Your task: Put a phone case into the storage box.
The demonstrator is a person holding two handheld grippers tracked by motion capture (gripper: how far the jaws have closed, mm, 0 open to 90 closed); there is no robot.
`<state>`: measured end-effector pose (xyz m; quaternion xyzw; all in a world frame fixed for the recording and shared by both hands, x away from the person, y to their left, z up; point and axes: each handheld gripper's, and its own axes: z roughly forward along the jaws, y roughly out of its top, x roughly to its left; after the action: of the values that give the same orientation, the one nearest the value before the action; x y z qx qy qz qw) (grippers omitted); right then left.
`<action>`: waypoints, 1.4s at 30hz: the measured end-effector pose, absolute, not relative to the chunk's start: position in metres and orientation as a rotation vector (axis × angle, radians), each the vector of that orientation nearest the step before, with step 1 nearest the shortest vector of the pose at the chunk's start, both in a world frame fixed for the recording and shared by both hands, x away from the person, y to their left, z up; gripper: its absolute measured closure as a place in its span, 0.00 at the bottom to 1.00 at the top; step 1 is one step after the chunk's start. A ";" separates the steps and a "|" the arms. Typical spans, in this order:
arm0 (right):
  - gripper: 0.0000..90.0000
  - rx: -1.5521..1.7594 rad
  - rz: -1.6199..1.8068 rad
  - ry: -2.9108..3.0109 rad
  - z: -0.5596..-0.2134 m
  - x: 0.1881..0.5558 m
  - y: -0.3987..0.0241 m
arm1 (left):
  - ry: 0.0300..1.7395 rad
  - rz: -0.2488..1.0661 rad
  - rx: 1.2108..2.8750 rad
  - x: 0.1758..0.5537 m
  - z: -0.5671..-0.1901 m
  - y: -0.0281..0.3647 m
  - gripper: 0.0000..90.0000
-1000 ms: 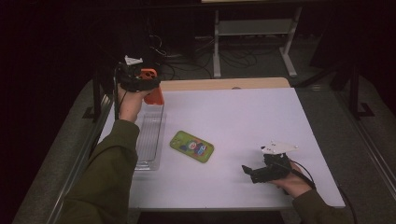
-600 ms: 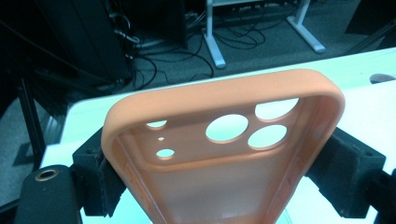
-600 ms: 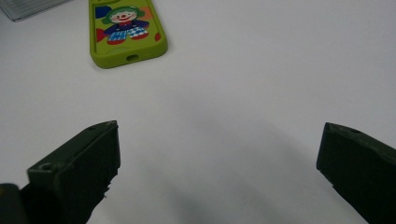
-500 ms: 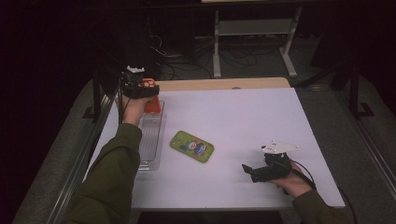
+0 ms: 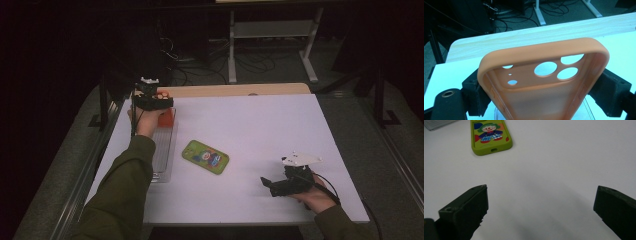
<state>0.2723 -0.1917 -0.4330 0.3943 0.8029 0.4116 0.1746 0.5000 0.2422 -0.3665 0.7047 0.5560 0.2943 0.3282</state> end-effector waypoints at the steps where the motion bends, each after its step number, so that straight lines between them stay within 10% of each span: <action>1: 0.00 1.122 1.173 2.274 -0.433 0.272 -0.192 | 1.444 0.779 1.864 0.500 -0.366 0.242 0.16; 42: 0.00 1.115 1.169 2.283 -0.432 0.274 -0.190 | 1.201 0.551 1.982 0.452 -0.330 0.250 0.00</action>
<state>0.2744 -0.1903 -0.4316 0.3929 0.8042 0.4117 0.1716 0.4517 0.2500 -0.3302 0.7727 0.4683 0.2149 0.3706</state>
